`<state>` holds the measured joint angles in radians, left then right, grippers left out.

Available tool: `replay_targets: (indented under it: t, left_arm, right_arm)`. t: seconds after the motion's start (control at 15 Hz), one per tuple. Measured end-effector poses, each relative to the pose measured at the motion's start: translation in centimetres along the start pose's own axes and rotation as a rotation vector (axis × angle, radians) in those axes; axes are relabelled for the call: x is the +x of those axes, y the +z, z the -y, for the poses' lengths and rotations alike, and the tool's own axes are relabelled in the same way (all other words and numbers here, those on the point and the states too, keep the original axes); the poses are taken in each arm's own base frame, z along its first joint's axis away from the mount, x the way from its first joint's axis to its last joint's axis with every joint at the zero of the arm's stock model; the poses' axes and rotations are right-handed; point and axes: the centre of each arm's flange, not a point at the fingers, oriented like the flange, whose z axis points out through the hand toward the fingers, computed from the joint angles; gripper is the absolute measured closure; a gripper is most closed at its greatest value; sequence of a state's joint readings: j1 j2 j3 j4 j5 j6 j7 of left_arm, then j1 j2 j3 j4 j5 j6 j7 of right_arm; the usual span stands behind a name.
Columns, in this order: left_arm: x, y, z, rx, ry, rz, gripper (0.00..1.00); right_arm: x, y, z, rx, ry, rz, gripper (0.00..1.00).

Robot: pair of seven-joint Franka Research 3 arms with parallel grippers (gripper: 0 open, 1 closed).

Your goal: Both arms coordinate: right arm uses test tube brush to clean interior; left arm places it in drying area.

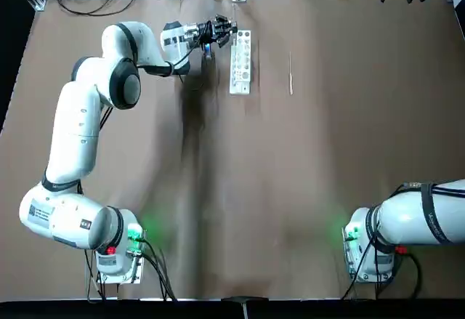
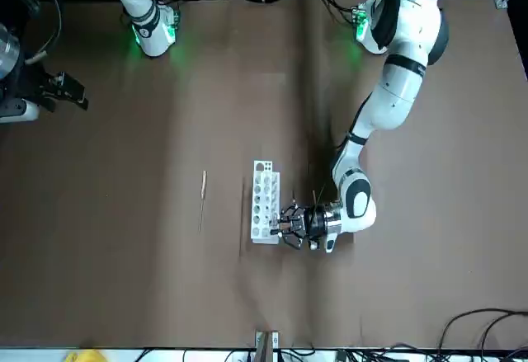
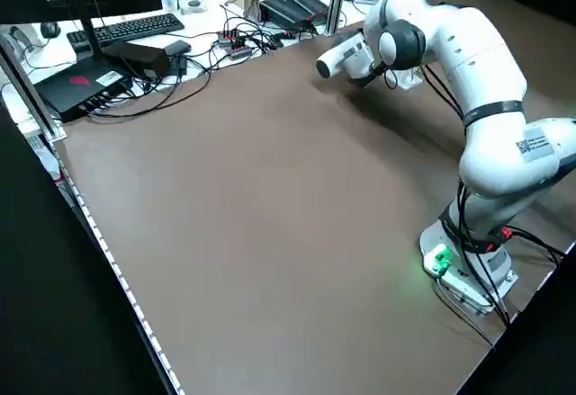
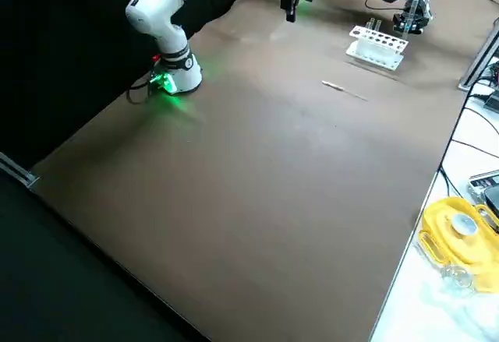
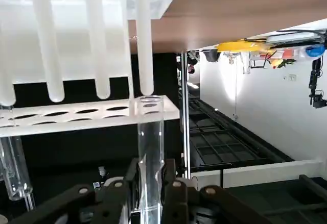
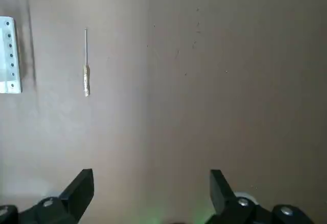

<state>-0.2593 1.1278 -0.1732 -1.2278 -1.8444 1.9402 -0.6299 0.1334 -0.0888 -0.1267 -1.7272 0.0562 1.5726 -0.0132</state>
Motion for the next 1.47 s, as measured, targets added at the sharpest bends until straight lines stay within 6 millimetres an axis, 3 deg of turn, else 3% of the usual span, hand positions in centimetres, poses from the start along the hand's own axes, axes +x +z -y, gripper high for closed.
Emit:
replay_targets:
  t: [0.6, 1.47]
  left_arm:
    - [0.4, -0.1, 0.1, 0.0, 0.03, -0.003, 0.77]
    - [2.6, -0.4, 0.9, -0.014, 0.057, -0.006, 0.77]
  right_arm:
    - [0.0, 0.0, 0.0, 0.0, 0.0, 0.0, 0.0]
    - [0.0, 0.0, 0.1, 0.0, -0.002, 0.0, 0.0]
